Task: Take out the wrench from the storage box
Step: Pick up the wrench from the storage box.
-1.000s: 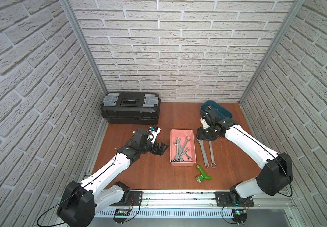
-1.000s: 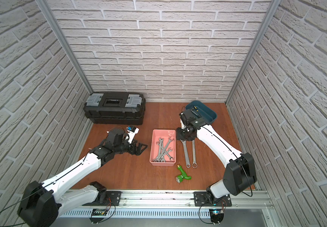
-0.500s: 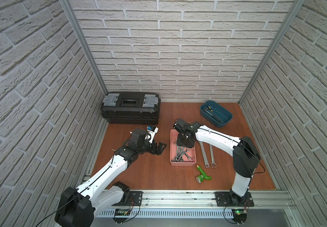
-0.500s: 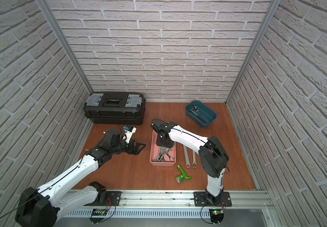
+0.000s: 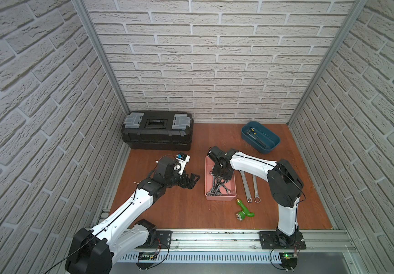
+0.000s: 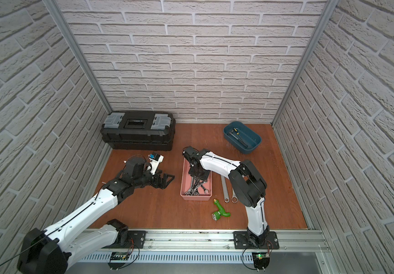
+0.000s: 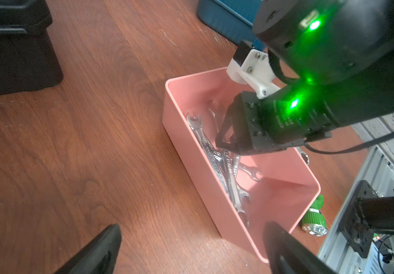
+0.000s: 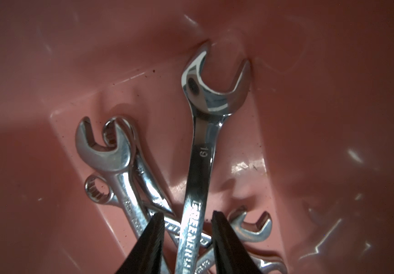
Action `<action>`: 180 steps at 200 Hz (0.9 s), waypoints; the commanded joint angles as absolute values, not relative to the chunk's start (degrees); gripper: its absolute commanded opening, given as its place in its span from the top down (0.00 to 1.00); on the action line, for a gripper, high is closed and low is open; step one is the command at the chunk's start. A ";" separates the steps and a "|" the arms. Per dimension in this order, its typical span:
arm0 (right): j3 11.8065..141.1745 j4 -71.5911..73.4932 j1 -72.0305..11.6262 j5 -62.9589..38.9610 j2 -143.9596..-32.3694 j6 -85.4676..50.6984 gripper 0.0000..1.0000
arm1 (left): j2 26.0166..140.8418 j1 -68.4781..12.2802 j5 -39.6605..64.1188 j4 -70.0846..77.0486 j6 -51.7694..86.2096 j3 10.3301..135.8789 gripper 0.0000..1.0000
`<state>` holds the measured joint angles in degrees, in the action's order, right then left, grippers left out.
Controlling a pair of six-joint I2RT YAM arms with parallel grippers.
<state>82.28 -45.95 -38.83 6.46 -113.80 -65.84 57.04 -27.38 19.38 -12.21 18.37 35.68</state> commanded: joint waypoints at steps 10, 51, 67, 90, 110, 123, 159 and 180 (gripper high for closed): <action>80.58 -44.03 -38.13 5.83 -116.31 -68.64 0.62 | 55.68 -26.87 20.15 -12.05 16.94 34.65 0.02; 78.30 -44.25 -37.96 4.46 -117.87 -71.72 0.66 | 54.51 -26.80 20.20 -12.30 16.96 33.93 0.02; 76.82 -44.39 -38.14 4.06 -117.15 -73.42 0.67 | 54.32 -26.80 20.30 -12.39 16.96 33.62 0.02; 77.64 -49.35 -38.71 7.65 -114.54 -73.88 0.68 | 54.32 -26.78 20.66 -12.38 17.05 33.49 0.02; 77.51 -51.01 -38.67 8.98 -113.72 -74.26 0.68 | 54.77 -26.80 21.01 -11.65 17.21 33.22 0.02; 76.21 -47.46 -38.19 5.60 -114.33 -73.87 0.67 | 55.18 -26.75 21.25 -11.11 17.28 33.22 0.02; 77.34 -45.71 -38.14 2.03 -119.18 -74.13 0.67 | 55.10 -26.79 21.01 -11.60 16.95 33.71 0.02; 77.76 -44.49 -38.23 1.11 -121.04 -74.25 0.71 | 54.29 -26.77 20.80 -12.35 16.86 33.41 0.02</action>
